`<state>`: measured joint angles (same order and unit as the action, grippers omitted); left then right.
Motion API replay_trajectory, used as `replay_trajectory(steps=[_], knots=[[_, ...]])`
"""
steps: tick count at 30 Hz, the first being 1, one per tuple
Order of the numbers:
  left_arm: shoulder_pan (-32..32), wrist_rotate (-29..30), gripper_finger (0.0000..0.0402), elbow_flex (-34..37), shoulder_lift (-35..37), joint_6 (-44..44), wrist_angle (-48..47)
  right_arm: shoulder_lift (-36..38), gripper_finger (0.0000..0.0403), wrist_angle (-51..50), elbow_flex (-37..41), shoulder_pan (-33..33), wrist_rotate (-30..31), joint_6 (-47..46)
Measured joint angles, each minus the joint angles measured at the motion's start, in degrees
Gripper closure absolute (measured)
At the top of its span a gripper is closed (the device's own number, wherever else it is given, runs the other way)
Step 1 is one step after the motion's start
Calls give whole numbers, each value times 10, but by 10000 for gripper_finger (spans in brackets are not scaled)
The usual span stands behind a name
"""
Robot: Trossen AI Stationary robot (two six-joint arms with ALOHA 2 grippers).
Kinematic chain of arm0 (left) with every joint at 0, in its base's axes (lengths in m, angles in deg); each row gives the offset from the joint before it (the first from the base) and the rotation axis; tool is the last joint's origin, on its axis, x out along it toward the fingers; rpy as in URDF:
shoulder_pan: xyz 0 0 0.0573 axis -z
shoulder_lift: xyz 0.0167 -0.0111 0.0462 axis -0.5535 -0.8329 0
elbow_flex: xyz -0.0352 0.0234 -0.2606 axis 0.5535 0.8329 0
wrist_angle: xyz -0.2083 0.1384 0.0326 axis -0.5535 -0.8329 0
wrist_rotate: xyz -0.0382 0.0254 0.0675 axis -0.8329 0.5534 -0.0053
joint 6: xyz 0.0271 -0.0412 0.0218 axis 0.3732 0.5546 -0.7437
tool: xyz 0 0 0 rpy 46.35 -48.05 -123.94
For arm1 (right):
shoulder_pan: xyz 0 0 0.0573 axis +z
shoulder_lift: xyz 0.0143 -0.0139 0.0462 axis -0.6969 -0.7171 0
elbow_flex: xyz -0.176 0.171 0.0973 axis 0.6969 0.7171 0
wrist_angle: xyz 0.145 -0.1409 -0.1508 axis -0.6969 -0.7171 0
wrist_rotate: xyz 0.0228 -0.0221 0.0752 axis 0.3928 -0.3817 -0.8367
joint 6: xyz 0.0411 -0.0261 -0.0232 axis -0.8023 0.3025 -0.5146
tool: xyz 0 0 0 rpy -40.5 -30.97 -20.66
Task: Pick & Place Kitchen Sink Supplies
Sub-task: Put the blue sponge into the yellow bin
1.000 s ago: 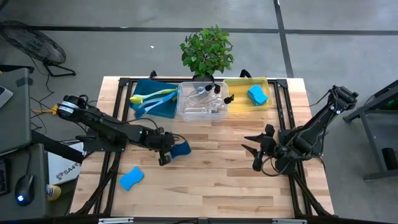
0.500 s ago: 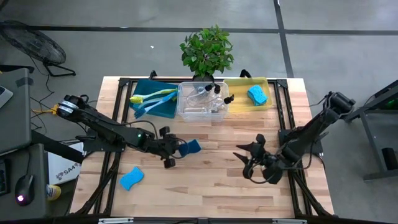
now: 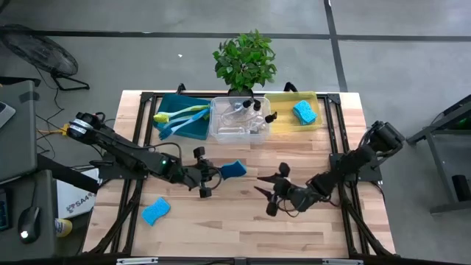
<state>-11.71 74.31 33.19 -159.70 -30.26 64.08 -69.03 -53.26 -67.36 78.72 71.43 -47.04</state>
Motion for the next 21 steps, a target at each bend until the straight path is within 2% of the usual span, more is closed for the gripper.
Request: replay_trajectory(steps=[12, 21], knots=[[16, 56, 401, -1, -21, -74, 53, -3, 249, 113, 0, -58, -82, 88], [27, 84, 401, -1, -54, -108, 96, -3, 249, 108, 0, -90, -101, 89]])
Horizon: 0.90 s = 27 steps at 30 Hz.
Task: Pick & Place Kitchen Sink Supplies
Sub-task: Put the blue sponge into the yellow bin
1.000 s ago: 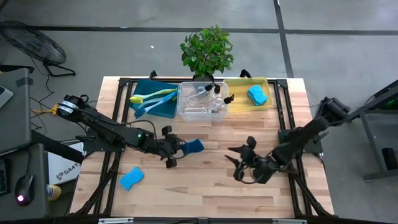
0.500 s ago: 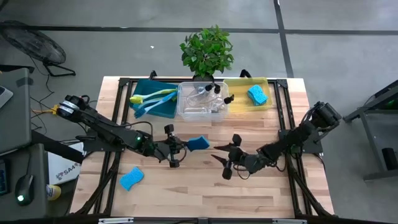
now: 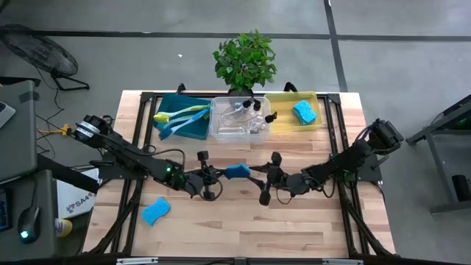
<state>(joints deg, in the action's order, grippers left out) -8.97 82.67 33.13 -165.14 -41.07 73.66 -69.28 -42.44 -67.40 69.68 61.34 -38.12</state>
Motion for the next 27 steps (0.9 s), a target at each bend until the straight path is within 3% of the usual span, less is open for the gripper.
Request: replay_trajectory(steps=[8, 22, 27], knots=[[2, 3, 401, 0, -4, -13, 22, 0, 249, 0, 0, -30, -72, -20], [2, 3, 401, 0, -4, -14, 24, 0, 250, -3, 0, -60, -125, -17], [2, 2, 401, 0, -4, -14, 24, 0, 273, -3, 0, -60, -134, -15]])
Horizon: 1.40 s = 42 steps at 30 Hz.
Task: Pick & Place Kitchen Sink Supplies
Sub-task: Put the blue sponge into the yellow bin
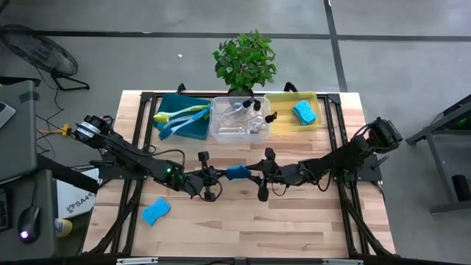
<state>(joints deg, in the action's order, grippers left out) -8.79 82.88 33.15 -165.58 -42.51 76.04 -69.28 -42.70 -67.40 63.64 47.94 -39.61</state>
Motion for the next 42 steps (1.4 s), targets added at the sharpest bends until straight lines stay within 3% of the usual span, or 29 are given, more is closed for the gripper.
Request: replay_trajectory(steps=[11, 21, 26, 34, 38, 42], knots=[[0, -9, 401, 0, 0, 1, 0, 0, 390, 0, 0, 0, -3, 18], [0, -14, 362, 0, 0, 2, -2, 0, 399, -1, 0, 2, 6, 18], [-1, -27, 317, 0, 1, -12, -6, 0, 401, -2, 0, 2, 10, 18], [0, -26, 192, -1, 15, -9, -45, 4, 402, -31, 0, 7, 60, 16], [1, -3, 157, -18, 49, 57, -142, 47, 402, -122, 0, 24, 110, -3], [1, -16, 153, -24, 84, 110, -196, 120, 402, -234, 0, 60, 190, -30]])
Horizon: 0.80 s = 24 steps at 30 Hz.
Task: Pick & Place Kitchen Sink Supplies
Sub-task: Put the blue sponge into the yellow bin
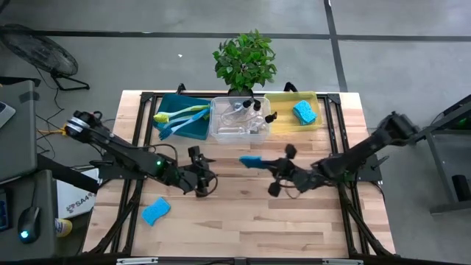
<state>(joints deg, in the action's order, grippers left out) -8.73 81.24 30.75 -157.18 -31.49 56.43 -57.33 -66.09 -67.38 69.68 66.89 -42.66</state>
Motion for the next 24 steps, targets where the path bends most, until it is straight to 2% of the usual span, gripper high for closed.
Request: replay_trajectory(steps=[7, 13, 16, 21, 24], knots=[[5, -12, 167, 1, 18, 50, -62, 130, 403, -180, 0, 87, 146, -53], [35, 30, 177, 1, 17, 62, -79, 206, 403, -282, 0, 146, 247, -81], [45, 48, 183, 1, 17, 68, -82, 229, 403, -298, 0, 152, 269, -69], [44, 29, 189, 1, 17, 63, -70, 247, 403, -298, 0, 144, 297, -19], [44, 12, 191, 1, 17, 28, -25, 255, 402, -298, 0, 134, 302, 5]])
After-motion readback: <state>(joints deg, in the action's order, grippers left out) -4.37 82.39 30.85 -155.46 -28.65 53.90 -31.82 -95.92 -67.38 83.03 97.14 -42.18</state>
